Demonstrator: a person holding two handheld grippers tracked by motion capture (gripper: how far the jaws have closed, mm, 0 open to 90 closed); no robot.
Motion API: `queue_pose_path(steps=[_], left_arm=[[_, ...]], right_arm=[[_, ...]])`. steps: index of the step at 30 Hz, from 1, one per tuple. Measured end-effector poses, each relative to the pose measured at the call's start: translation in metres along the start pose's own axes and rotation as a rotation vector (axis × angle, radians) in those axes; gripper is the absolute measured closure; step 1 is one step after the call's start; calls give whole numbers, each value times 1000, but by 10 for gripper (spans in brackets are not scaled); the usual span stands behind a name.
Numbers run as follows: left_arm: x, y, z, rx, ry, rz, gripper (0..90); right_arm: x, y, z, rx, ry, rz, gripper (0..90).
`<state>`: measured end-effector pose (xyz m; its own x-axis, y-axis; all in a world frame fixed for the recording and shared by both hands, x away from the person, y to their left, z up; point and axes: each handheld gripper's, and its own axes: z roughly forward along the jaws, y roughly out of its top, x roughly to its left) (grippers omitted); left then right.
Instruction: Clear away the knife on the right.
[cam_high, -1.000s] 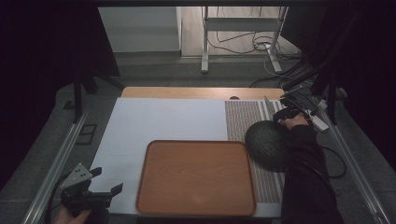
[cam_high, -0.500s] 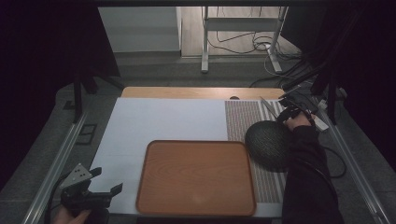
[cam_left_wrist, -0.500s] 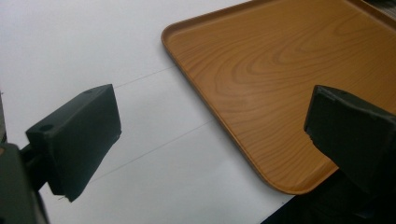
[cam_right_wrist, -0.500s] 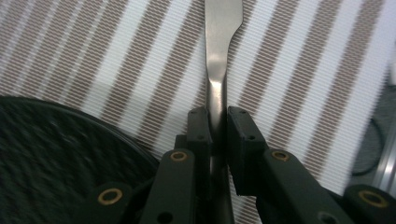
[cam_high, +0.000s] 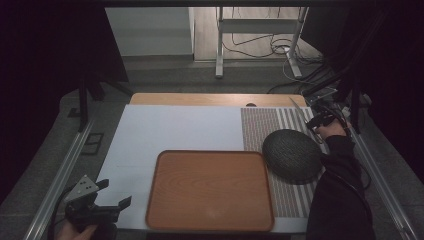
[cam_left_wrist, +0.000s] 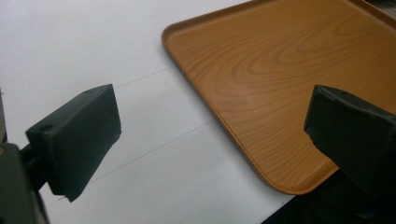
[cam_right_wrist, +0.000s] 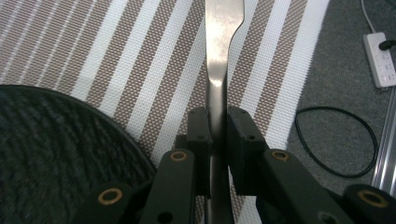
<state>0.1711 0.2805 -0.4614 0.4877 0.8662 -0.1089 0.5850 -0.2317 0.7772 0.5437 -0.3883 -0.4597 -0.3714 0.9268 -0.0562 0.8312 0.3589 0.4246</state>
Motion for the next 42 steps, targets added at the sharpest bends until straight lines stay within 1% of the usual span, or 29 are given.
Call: queue_pose_path(steps=[3,6,10,12,16,21,27,30,37,40,42], left_arm=[[0,0,0,1,0,-1,39],[0,0,0,2,0,0,38],[0,0,0,1,0,2,38],[0,0,0,1,1,3,39],[0,0,0,1,1,5,39],[-1,0,0,1,2,7,39],[-1,0,0,3,3,10,39],[-1,0,0,3,3,10,39],[-1,0,0,4,4,13,39],[-1,0,0,4,4,13,39],[-1,0,0,5,5,15,39]], right_arm=[[3,-1,-9,-18,27,-8,804],[11,-1,-16,-24,60,-26,803],[28,-2,-22,-21,94,-71,803],[37,-2,-23,-20,102,-97,803],[55,-3,-25,-25,123,-131,802],[76,-7,-28,-12,137,-180,802],[99,-16,-30,-2,157,-244,802],[108,-20,-32,-2,180,-259,802],[132,-31,-36,6,220,-323,801],[143,-37,-39,0,235,-356,802],[150,-41,-42,-4,247,-370,801]])
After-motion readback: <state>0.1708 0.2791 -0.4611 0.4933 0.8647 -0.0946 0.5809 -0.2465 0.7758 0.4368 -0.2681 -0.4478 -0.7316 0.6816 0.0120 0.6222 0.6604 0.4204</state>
